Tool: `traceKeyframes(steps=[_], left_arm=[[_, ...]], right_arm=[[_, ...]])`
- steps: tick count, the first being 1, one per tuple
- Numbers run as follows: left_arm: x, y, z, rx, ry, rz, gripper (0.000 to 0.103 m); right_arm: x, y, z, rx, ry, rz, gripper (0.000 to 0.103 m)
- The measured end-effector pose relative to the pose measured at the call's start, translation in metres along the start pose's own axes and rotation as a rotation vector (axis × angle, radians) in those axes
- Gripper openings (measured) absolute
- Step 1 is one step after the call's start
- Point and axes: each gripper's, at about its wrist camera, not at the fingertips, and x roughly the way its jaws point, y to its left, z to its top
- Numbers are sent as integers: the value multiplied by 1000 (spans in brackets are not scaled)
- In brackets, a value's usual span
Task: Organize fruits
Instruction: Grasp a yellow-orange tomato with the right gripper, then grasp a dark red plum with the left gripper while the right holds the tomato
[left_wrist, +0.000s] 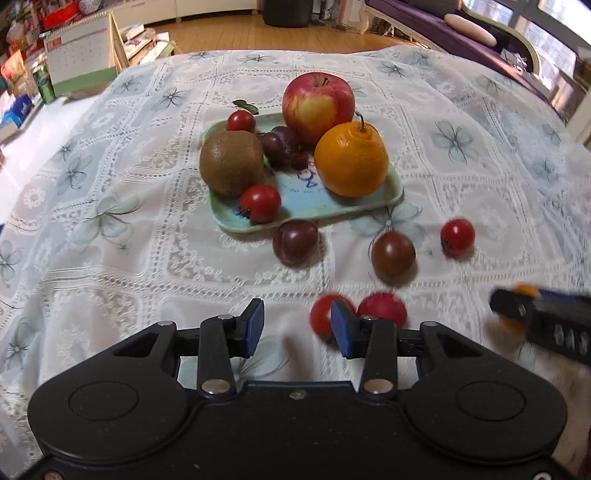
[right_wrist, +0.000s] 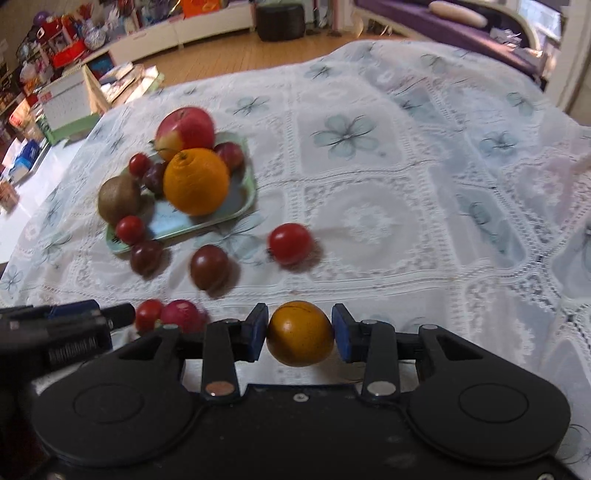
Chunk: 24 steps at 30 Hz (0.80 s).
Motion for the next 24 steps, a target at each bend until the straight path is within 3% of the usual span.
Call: traceKeyframes(steps=[8, 13, 24], left_arm=[[13, -2, 32, -19, -40, 3, 50], [31, -8, 34, 42, -36, 63, 50], [53, -14, 38, 48, -33, 94, 53]], right_arm=[[7, -7, 0, 60, -4, 3, 39], [2, -4, -2, 41, -29, 4, 39], [-3, 1, -5, 1, -62, 26, 39]])
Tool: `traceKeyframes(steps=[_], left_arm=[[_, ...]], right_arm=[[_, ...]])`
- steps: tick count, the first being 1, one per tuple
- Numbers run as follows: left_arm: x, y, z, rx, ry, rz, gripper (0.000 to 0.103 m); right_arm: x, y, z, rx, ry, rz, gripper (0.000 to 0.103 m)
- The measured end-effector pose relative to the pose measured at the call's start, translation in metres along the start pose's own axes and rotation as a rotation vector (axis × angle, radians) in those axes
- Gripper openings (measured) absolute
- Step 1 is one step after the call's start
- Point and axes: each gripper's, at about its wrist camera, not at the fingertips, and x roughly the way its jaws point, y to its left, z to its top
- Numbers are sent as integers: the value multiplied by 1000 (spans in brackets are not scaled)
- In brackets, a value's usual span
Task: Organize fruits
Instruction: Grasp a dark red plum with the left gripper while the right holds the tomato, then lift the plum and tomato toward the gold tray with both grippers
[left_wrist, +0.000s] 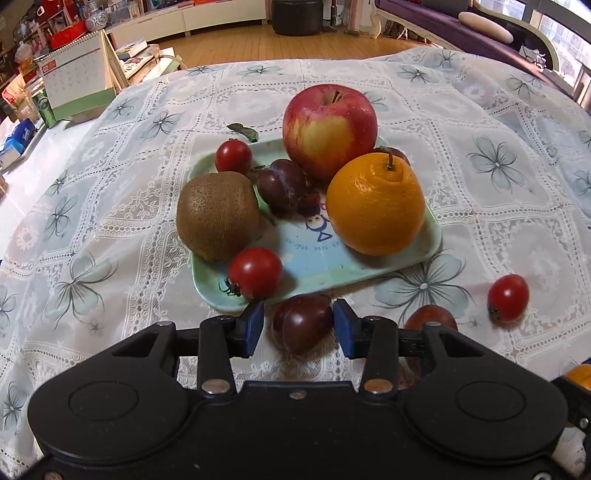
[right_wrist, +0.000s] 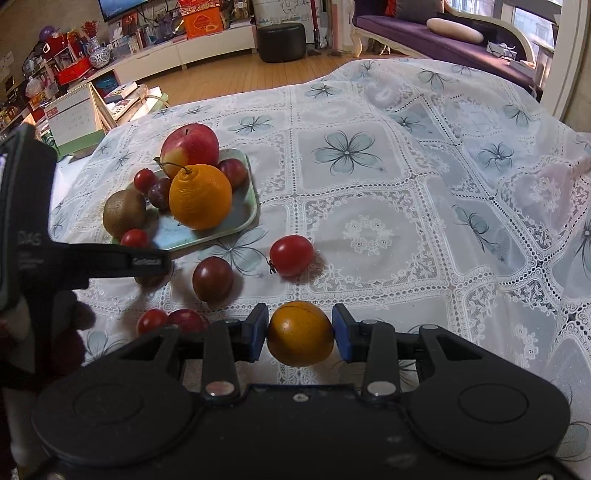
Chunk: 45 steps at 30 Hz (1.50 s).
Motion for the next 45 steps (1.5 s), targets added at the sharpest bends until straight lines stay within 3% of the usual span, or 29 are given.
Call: traceKeyframes(steps=[3, 6, 8, 14, 17, 21, 25, 34, 39, 45], left_arm=[[1, -6, 0, 25, -14, 4, 56], [0, -15, -7, 95, -51, 26, 43], [-1, -17, -12, 121, -73, 30, 43], [-2, -13, -13, 110, -73, 19, 44], [1, -12, -12, 98, -41, 0, 55], [11, -6, -13, 39, -8, -22, 55], [10, -6, -13, 51, -13, -47, 44], [7, -6, -11, 68, -25, -49, 43], [-11, 2, -11, 48, -62, -70, 43], [-63, 15, -20, 37, -122, -71, 43]], right_arm=[[1, -2, 1, 14, 6, 7, 39], [1, -6, 1, 34, 11, 11, 39], [2, -8, 2, 45, 18, 13, 39], [7, -9, 0, 62, 47, 22, 39], [6, -8, 0, 59, 45, 21, 39], [3, -9, 0, 63, 37, 35, 39], [0, -13, 1, 79, 31, 43, 39], [1, -12, 3, 88, 27, 42, 39], [1, -11, 1, 79, 25, 37, 39], [-1, -14, -1, 88, 22, 43, 39]])
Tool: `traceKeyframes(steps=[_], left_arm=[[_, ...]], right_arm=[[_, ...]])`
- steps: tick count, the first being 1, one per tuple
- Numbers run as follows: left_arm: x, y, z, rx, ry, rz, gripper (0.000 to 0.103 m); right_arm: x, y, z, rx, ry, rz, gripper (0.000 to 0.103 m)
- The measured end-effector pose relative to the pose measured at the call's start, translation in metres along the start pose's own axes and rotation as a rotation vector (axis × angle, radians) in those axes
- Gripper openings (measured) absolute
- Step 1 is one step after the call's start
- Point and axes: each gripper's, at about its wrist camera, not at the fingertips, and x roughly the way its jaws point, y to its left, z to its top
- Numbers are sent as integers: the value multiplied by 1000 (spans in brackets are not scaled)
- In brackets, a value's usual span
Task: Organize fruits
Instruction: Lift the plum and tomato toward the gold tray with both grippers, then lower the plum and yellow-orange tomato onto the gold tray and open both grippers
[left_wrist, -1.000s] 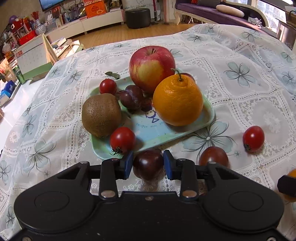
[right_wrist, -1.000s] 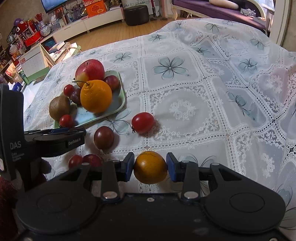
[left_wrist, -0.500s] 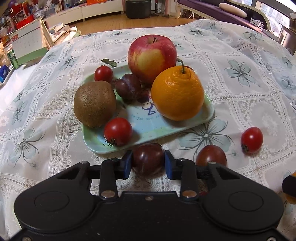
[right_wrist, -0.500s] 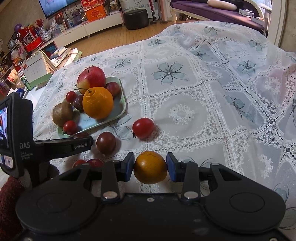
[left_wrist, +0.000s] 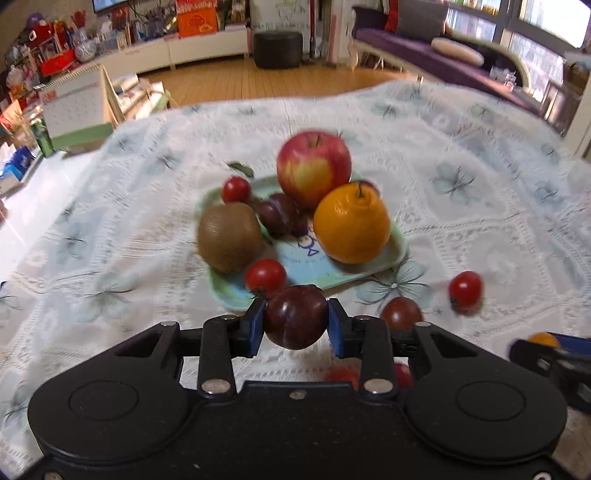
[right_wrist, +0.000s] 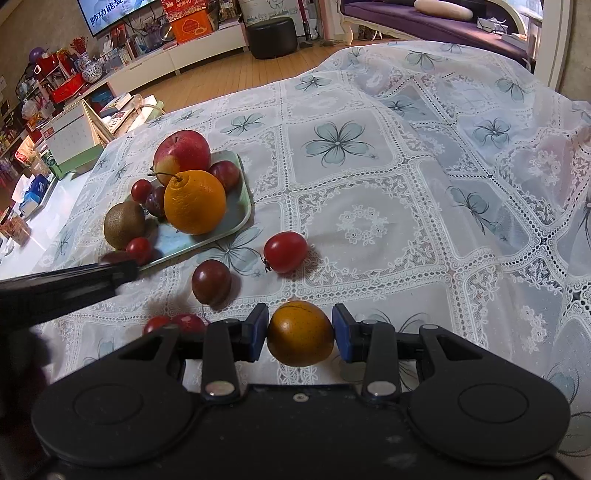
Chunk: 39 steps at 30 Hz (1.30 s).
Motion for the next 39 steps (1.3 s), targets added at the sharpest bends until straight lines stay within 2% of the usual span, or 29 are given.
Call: traceKeyframes(steps=[5, 8, 13, 19, 22, 25, 32, 39], left_arm=[[-46, 13, -26, -14, 4, 34, 43], [-71, 20, -51, -3, -22, 93, 43], [-99, 39, -91, -46, -15, 60, 43], [-112, 54, -125, -110, 0, 91, 43], [-113, 60, -132, -132, 6, 93, 43], [-111, 62, -137, -136, 12, 108, 43], [-107, 61, -148, -151, 36, 102, 43], [-106, 58, -157, -146, 62, 104, 43]], right_arm=[[-1, -4, 0, 19, -3, 0, 39], [0, -4, 0, 20, -4, -12, 39], [-1, -1, -3, 3, -8, -20, 39], [-8, 9, -9, -52, -40, -24, 39], [-28, 20, -18, -107, -109, -38, 39], [-58, 30, -38, -130, -140, 23, 39], [-106, 58, -95, -241, -44, 140, 39], [-100, 75, -135, -278, 127, 158, 39]])
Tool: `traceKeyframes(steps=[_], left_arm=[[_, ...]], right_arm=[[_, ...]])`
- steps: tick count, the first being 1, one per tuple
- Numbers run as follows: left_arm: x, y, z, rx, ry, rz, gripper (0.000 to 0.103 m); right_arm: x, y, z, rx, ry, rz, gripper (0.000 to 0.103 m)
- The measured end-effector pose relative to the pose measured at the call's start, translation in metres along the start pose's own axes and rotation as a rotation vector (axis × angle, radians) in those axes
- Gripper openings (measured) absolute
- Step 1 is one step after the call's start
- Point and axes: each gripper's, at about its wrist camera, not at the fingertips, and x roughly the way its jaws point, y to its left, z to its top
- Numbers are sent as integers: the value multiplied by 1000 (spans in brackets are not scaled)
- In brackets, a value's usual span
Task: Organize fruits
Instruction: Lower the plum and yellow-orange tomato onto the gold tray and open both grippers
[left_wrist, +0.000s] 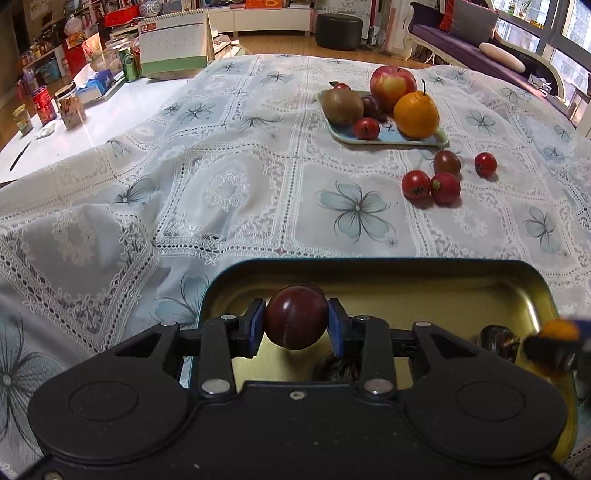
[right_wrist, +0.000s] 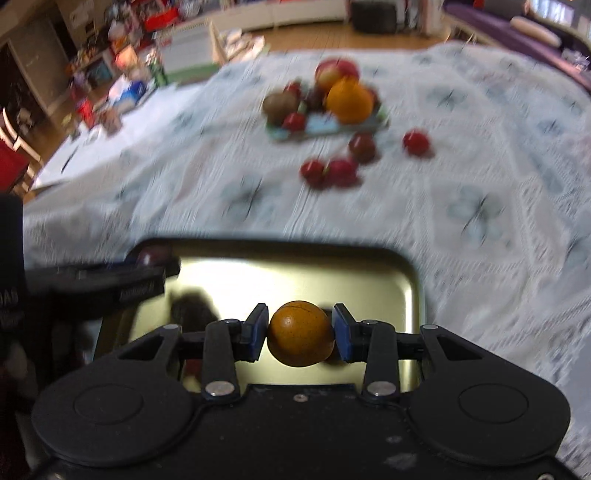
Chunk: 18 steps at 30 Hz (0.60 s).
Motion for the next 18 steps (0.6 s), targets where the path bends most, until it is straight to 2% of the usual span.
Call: traceKeyframes(steps=[7, 18], left_arm=[[-1, 2, -3, 8, 5, 28, 44], [-2, 11, 0, -25, 23, 32, 48]], right_arm=[[11, 16, -17, -50, 58, -6, 39], [14, 13, -15, -56, 58, -11, 40]])
